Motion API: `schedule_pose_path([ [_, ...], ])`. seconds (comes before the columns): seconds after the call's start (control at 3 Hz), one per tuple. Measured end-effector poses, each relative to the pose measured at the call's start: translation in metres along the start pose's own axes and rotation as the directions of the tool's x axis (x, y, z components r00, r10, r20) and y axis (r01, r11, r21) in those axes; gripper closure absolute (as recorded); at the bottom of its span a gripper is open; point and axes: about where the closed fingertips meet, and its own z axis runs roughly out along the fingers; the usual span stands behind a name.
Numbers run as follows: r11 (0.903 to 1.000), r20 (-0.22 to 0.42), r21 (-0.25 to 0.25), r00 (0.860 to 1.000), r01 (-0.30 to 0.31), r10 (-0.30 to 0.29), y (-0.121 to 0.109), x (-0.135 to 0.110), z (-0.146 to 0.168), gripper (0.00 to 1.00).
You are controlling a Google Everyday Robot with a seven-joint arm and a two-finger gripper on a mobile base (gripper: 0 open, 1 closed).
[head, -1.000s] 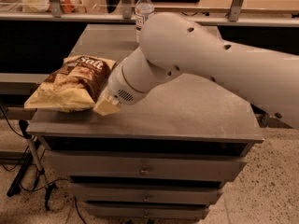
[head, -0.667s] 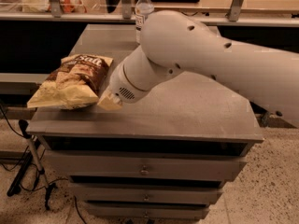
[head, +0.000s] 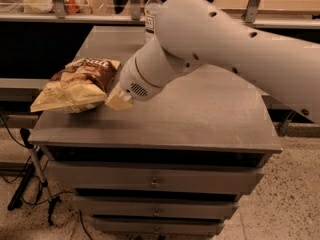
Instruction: Pick brown chip bag
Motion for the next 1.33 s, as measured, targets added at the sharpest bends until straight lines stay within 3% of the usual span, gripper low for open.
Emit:
schedule_pose_path([
  [0.67, 0.9996, -0.003, 0.008, 1.0, 0.027, -0.027, -0.006, -0.01, -0.011, 0.17],
  [1.0, 0.9992, 0.001, 0.002, 0.999, 0.04, -0.04, -0.005, -0.015, -0.011, 0.0],
  [1.33, 0.9991, 0.001, 0.001, 0.999, 0.042, -0.042, -0.005, -0.016, -0.011, 0.0],
])
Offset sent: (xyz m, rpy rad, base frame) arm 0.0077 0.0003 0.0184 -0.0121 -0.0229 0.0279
